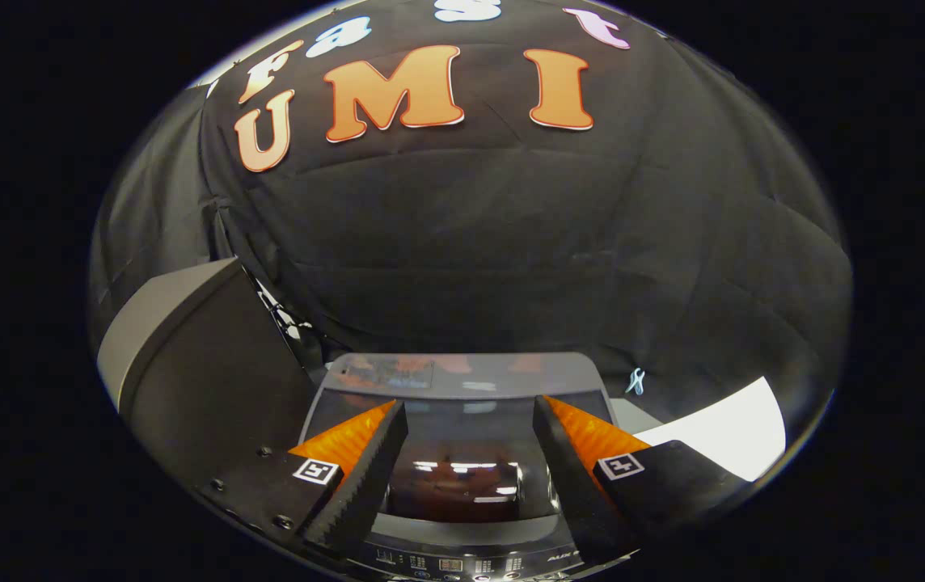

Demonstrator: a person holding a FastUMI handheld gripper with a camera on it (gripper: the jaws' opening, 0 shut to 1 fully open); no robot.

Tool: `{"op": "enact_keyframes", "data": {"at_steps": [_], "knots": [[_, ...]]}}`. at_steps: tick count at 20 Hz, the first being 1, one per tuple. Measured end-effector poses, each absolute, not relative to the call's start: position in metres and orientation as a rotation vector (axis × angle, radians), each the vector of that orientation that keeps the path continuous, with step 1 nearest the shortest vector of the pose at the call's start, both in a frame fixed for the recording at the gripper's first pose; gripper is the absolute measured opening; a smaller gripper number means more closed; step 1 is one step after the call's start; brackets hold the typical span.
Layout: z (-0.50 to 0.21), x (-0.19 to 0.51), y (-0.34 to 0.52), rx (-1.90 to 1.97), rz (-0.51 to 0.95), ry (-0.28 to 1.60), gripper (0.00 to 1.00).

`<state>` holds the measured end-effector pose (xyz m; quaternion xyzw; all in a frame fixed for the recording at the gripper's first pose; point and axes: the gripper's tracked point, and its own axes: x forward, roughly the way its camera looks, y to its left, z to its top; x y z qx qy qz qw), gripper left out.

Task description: Put the clothes into the washing machine and then close the washing machine lid.

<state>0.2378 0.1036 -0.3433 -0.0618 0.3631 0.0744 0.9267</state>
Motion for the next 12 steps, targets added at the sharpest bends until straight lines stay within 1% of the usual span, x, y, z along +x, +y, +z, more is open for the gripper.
{"op": "enact_keyframes", "data": {"at_steps": [6, 12], "knots": [[-0.338, 0.237, 0.098, -0.101, 0.123, 0.726, 1.00], [-0.286, 0.232, 0.121, -0.093, 0.137, 0.613, 0.99]]}}
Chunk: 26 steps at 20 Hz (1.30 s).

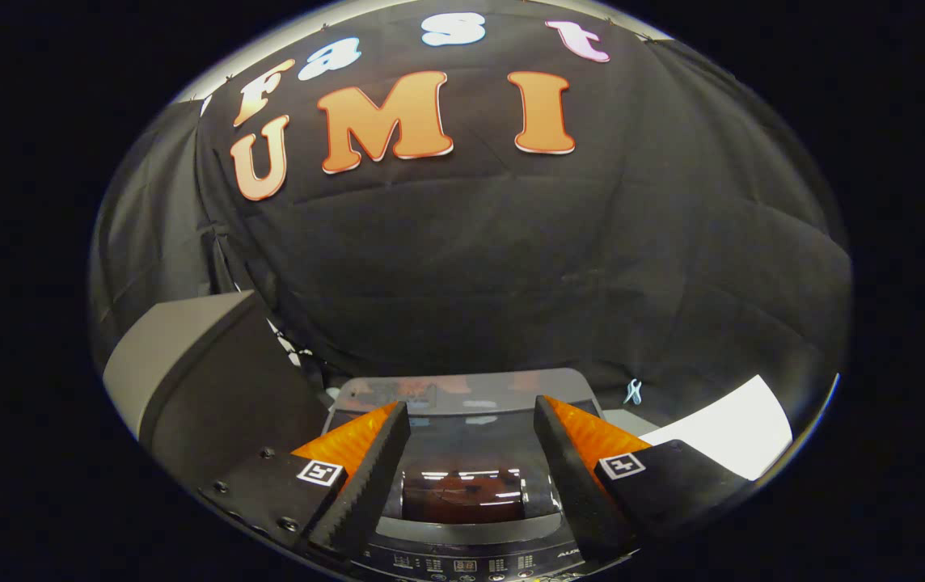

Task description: Put the clothes into the washing machine and then close the washing machine lid.

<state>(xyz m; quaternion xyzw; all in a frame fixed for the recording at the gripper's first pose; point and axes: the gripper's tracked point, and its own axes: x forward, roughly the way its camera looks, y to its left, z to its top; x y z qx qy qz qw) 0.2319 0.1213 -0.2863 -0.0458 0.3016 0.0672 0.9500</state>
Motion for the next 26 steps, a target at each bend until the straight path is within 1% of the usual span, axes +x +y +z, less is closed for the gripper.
{"op": "enact_keyframes", "data": {"at_steps": [5, 10, 15, 21, 26], "knots": [[-0.230, 0.216, 0.149, -0.067, 0.131, 0.530, 0.99], [-0.158, 0.203, 0.145, -0.049, 0.067, 0.388, 0.99], [-0.101, 0.178, 0.135, -0.053, 0.092, 0.320, 0.99], [-0.061, 0.133, 0.097, -0.117, 0.133, 0.281, 0.99], [-0.034, 0.106, 0.080, -0.058, 0.178, 0.256, 0.99]]}}
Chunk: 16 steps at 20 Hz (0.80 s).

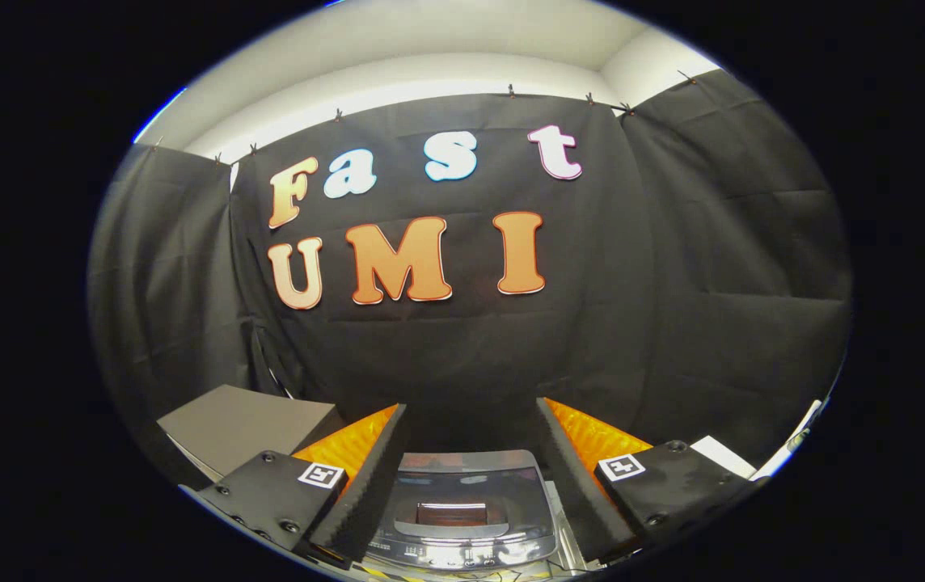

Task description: Put the clothes into the washing machine and then close the washing machine lid.

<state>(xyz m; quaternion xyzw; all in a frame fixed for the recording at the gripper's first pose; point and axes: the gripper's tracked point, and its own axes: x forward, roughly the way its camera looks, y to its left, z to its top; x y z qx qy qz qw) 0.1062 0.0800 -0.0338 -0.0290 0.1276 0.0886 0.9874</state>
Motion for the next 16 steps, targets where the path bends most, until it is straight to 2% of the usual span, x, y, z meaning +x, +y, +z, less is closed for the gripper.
{"op": "enact_keyframes", "data": {"at_steps": [16], "knots": [[0.000, 0.041, 0.007, -0.035, 0.128, 0.160, 0.99]]}}
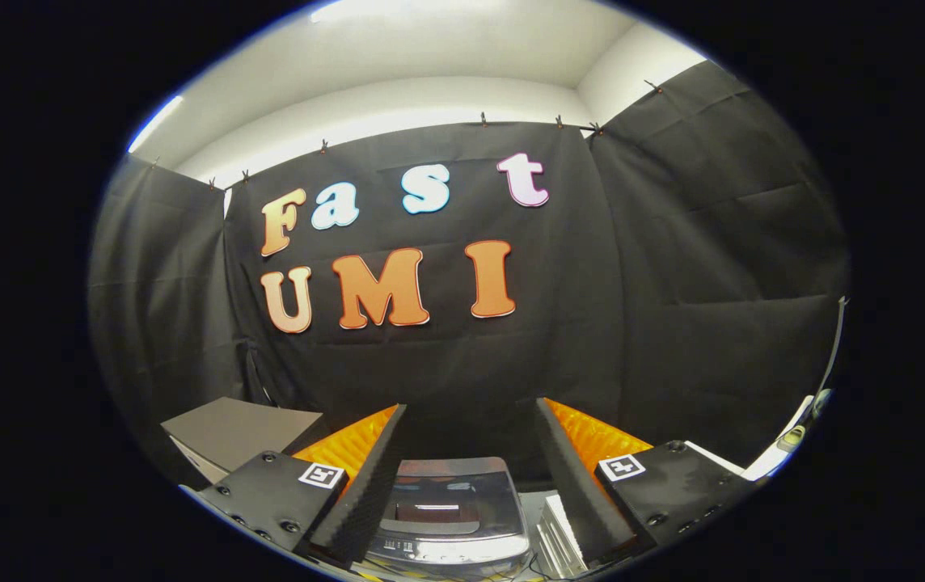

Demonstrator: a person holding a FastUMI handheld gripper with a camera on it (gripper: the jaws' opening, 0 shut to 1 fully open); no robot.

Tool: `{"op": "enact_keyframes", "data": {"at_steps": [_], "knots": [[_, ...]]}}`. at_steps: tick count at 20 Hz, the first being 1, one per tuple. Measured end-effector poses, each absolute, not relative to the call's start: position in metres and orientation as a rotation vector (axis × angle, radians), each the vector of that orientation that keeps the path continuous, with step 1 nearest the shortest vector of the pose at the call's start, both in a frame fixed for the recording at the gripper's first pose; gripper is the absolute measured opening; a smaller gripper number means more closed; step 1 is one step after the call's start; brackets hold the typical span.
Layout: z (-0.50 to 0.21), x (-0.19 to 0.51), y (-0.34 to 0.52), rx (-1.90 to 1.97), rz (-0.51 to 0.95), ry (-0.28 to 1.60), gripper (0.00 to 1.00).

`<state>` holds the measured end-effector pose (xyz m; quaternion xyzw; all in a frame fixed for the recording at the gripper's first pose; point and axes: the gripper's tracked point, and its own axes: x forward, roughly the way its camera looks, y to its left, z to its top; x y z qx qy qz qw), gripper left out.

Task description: Put the clothes into the washing machine and then close the washing machine lid.

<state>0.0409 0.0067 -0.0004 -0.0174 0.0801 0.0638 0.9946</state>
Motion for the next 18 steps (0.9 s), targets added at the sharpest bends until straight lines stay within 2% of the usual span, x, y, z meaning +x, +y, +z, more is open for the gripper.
{"op": "enact_keyframes", "data": {"at_steps": [18], "knots": [[0.006, 0.012, -0.010, -0.019, 0.112, 0.172, 0.99]]}}
